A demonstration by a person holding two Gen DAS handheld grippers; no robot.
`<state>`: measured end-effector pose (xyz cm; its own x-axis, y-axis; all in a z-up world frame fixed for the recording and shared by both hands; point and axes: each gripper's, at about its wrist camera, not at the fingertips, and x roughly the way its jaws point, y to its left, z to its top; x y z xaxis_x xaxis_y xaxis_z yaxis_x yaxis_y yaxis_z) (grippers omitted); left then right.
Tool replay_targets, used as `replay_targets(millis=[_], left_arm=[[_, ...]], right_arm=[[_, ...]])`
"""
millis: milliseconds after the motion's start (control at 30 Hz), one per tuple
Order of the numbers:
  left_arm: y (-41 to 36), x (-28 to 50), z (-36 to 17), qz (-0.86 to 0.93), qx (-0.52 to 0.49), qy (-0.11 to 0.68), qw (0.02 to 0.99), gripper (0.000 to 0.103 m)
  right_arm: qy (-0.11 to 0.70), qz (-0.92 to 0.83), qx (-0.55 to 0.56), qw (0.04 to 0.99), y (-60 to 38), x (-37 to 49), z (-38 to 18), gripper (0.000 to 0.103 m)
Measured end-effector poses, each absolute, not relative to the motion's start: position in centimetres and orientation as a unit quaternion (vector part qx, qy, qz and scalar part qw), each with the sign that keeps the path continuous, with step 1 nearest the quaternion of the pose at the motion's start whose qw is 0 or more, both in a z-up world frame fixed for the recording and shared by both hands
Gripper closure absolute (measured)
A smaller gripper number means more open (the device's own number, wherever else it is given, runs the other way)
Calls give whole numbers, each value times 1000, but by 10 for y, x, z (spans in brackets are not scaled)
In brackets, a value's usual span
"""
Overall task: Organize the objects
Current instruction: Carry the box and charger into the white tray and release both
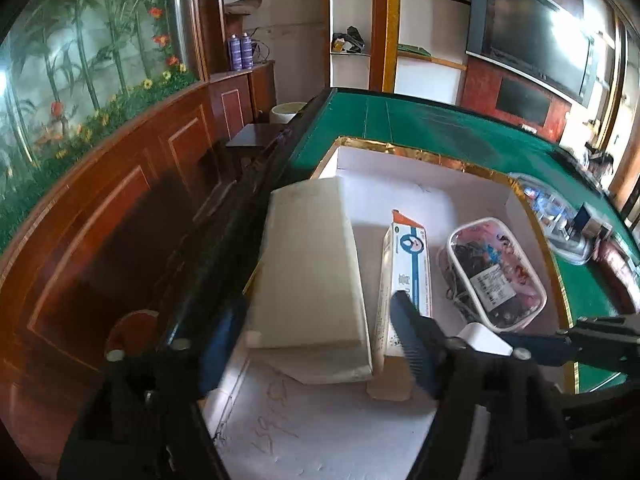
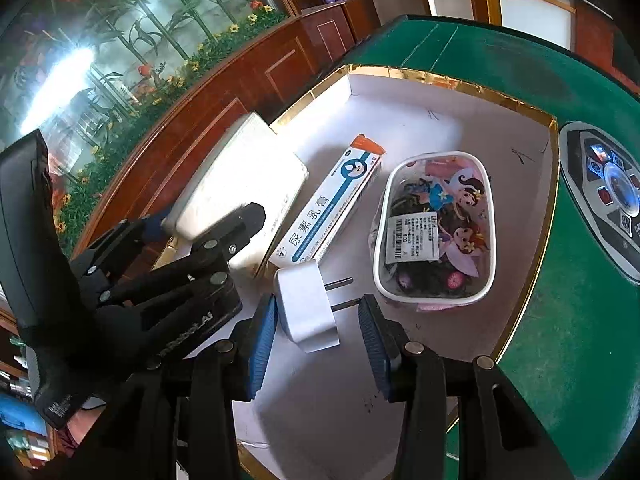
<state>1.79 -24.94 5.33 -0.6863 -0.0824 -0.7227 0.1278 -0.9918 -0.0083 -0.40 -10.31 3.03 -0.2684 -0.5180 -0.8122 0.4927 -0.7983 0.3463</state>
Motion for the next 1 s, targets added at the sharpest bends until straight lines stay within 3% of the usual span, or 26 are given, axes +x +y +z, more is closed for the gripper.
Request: replay_targets(millis=[233,400,700,1000], left_arm=[[-257,23,62,-917,391,64,41,20],[-252,36,81,-927,368,65,40,15],[-209,60,122,-944,320,76,-17,5],[-106,66,132,-944,318,22,-90,5]], right_arm=[[-21,-808,500,311,-98,-6,32,54],[-26,-823,467,323,-85,5,51,30],[-33,-863,411,292,-22,35,82,26],[-117,-883,409,196,112,56,71,24]])
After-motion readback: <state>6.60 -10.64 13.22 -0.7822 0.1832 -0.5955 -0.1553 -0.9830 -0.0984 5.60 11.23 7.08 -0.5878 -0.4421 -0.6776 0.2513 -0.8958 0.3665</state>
